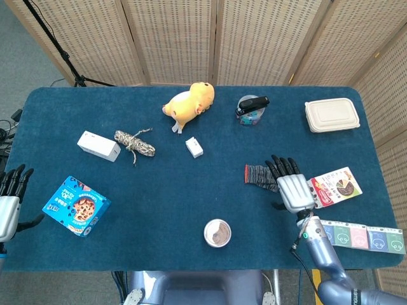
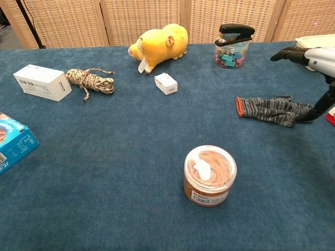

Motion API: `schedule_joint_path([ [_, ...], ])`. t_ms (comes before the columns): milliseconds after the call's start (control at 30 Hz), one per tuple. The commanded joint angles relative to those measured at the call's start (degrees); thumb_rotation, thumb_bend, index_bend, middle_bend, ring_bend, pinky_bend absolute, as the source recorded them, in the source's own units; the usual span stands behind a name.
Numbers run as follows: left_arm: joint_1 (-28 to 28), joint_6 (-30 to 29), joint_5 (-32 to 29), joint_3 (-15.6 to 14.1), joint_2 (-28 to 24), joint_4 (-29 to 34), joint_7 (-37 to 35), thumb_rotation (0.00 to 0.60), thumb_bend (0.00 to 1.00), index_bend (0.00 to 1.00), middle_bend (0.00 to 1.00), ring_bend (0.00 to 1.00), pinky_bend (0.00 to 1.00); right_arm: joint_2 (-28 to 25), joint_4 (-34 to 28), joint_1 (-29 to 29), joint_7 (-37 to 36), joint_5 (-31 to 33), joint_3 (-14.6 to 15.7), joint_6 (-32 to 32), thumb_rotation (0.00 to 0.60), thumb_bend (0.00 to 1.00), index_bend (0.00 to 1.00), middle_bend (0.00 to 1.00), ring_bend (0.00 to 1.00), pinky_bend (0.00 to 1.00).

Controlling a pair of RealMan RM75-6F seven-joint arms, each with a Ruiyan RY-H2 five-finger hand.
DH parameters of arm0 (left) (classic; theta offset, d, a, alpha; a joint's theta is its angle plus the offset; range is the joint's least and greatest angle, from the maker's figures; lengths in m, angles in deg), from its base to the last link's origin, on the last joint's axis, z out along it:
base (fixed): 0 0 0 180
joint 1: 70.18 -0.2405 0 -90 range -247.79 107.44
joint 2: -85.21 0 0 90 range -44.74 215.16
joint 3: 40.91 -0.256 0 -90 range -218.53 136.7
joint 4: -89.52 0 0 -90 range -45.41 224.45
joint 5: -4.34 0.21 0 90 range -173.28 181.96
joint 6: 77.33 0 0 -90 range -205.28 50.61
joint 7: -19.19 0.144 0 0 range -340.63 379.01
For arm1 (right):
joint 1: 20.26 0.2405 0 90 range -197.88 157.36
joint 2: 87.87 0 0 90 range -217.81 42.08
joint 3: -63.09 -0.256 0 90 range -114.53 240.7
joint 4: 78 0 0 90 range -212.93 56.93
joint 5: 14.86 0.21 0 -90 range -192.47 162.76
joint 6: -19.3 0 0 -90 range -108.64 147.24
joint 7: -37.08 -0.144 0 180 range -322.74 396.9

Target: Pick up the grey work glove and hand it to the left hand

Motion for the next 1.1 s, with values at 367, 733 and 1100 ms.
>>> schedule_joint_path([
  [367,0.5,1.4,-1.5,0.3,-0.2,0.1,-0.3,0.600,0.00,0.00,0.00,0.00,0.00,6.5,5.8,8.9,8.9,17.8,-2.6,-4.5,0.600,0.00,0.00,0.00,0.00,0.00],
  [733,1.2,2.9,-2.3,0.3,-0.2,0.4,0.3,0.600,0.00,0.00,0.00,0.00,0.00,7.1,11.9,12.8,7.6,24.6,-1.9,-7.9,0.600,0.00,0.00,0.00,0.00,0.00],
  [1100,1.6,3.6,-3.2,0.4,-0.3,0.4,0.1,0.600,0.00,0.00,0.00,0.00,0.00,8.3,14.0,14.9,5.6,26.7,-0.4,-8.9,0.600,0.00,0.00,0.00,0.00,0.02],
])
